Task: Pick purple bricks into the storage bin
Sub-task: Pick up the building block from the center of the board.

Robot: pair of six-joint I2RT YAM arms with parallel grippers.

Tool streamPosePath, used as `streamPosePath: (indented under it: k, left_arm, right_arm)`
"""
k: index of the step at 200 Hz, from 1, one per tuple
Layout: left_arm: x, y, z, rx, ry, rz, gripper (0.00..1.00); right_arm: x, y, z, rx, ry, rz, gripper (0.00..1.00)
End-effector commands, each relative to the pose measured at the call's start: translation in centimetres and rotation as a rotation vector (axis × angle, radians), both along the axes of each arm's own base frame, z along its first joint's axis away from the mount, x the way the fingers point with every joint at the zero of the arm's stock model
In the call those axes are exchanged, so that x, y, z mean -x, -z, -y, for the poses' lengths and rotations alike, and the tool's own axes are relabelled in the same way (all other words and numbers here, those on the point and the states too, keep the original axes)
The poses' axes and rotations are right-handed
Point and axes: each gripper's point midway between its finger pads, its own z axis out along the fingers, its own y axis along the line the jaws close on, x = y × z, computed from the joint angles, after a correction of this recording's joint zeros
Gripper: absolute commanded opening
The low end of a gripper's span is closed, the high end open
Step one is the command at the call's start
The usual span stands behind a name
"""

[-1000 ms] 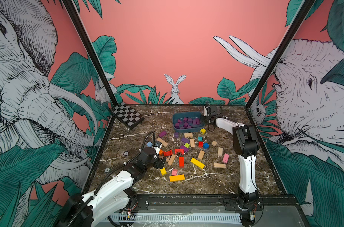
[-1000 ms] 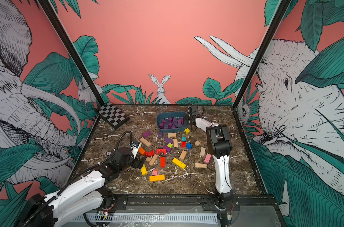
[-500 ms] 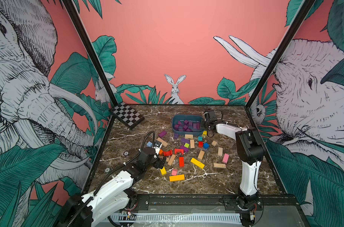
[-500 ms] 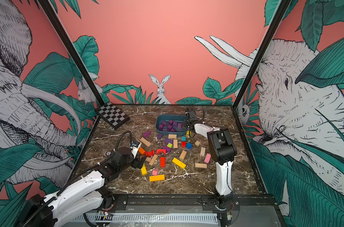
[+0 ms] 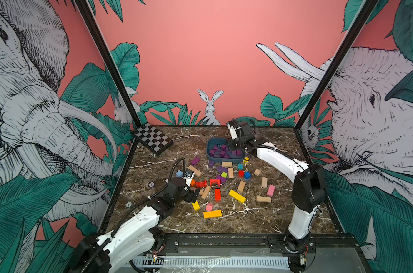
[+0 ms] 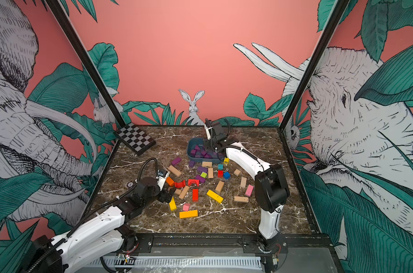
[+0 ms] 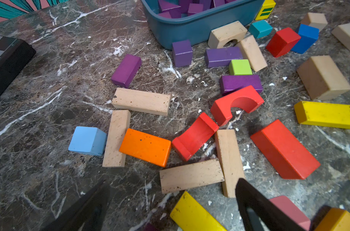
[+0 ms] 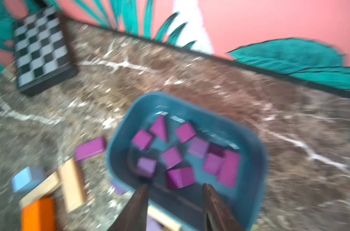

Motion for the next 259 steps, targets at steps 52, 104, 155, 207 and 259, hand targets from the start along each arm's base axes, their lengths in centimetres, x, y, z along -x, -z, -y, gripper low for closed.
streamPosePath:
  k: [52,104,155,207,259]
  left_arm:
    - [0.3,-0.1,0.2,0.018,0.017,0.014,0.99]
    - [0.4,-0.3,0.0,0.029,0.012,0.028,0.99]
    - [0.5,-0.3,0.0,0.030,0.014,0.030,0.99]
    - [0.5,-0.4,0.0,0.032,0.016,0.035,0.99]
    - [0.6,-0.5,-0.1,0.036,0.013,0.042,0.99]
  right_arm:
    - [4.6,7.1,-6.8,-0.091,0.073,-0.147,0.45]
    - [3.8,10.1,-7.2,-0.087,0.159,-0.168,0.45]
    - [3.4,12.3,-8.0,-0.093,0.172,-0.201,0.47]
    - [2.6,14.2,-8.7,-0.079,0.182,-0.218,0.47]
    - [1.9,14.6,-9.4,-0.086,0.184,-0.215,0.48]
